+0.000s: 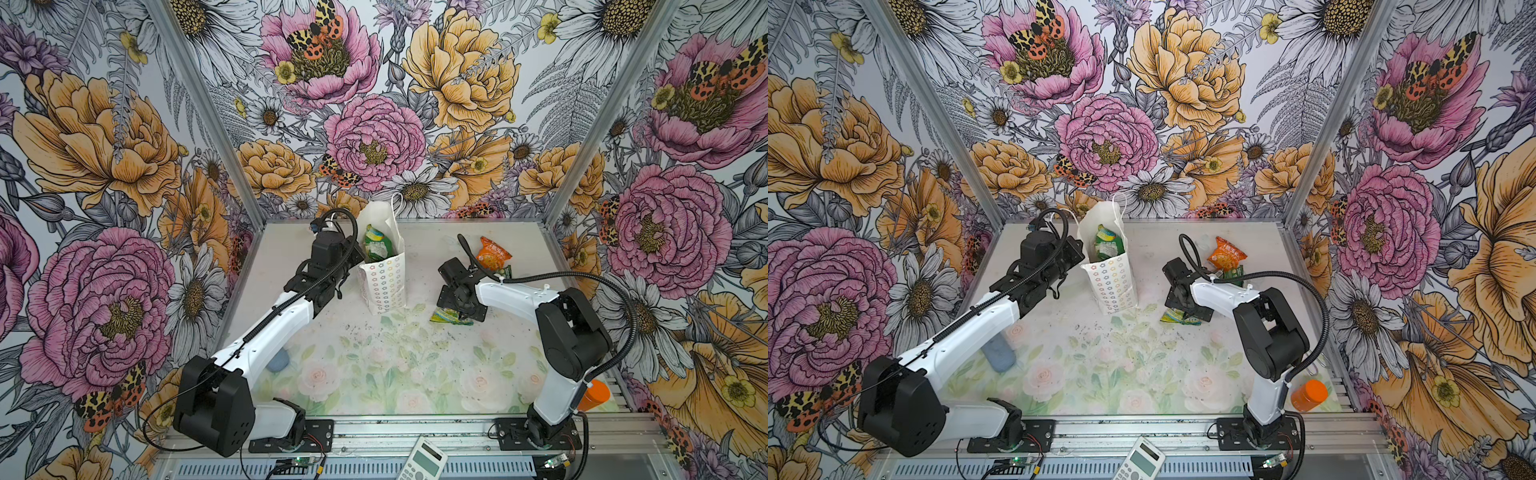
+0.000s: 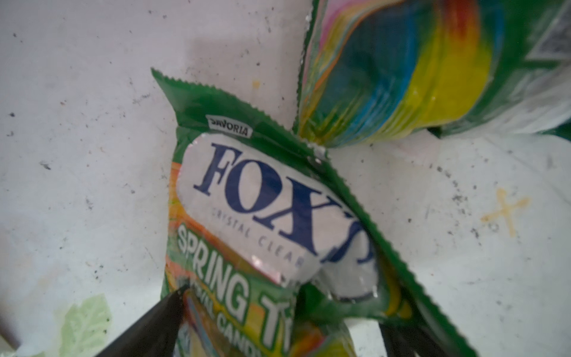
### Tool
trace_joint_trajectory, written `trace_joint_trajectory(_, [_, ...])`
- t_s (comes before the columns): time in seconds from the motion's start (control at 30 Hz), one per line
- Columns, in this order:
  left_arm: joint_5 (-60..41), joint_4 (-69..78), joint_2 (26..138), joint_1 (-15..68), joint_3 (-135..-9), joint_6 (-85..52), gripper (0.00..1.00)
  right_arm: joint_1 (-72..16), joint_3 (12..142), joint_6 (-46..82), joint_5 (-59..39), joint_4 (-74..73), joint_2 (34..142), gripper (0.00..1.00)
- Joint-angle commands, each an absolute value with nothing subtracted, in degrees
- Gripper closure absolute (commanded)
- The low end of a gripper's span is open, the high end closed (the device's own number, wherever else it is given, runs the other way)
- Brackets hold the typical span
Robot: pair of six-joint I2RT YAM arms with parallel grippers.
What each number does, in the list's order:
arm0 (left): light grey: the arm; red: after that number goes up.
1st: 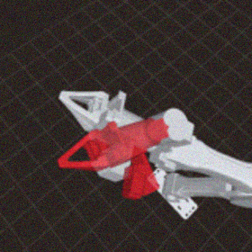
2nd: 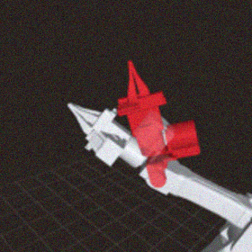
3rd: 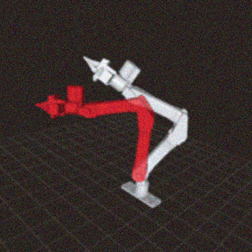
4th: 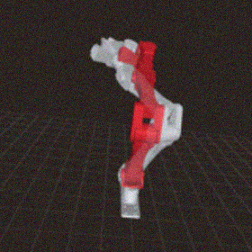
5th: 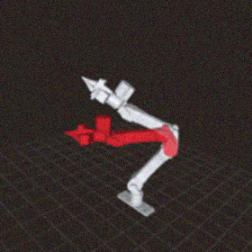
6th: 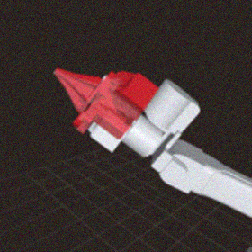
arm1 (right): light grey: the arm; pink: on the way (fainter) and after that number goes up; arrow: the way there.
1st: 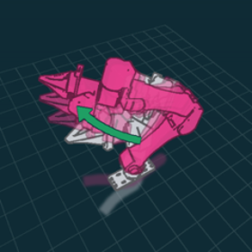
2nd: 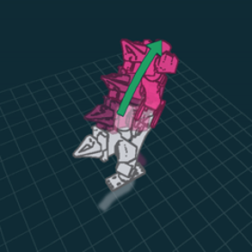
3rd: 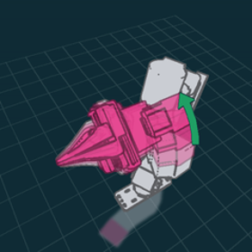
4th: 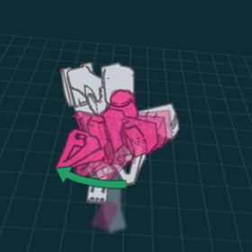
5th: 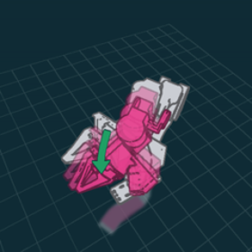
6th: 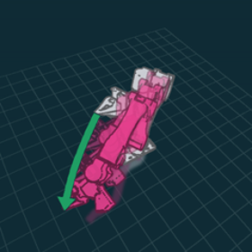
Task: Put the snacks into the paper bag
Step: 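Lower the right gripper onto another green Fox's Spring Tea packet and grasp it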
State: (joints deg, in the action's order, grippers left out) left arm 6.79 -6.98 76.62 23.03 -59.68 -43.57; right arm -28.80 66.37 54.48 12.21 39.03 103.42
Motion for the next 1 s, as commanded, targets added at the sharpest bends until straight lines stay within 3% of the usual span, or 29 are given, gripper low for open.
trace_joint_trajectory(0.0, [6.8,-6.1,76.55,22.93,-60.05,-43.59,1.0,-28.39,67.86,54.06,11.6,37.14,104.76,0.0])
trace_joint_trajectory(0.47, [6.69,-5.98,76.46,22.74,-59.82,-43.68,1.0,-28.13,66.49,51.94,10.86,35.07,106.49,0.05])
trace_joint_trajectory(0.97, [6.68,-5.81,75.86,22.79,-59.49,-43.9,1.0,-28.04,65.39,45.4,12.78,33.33,101.95,0.37])
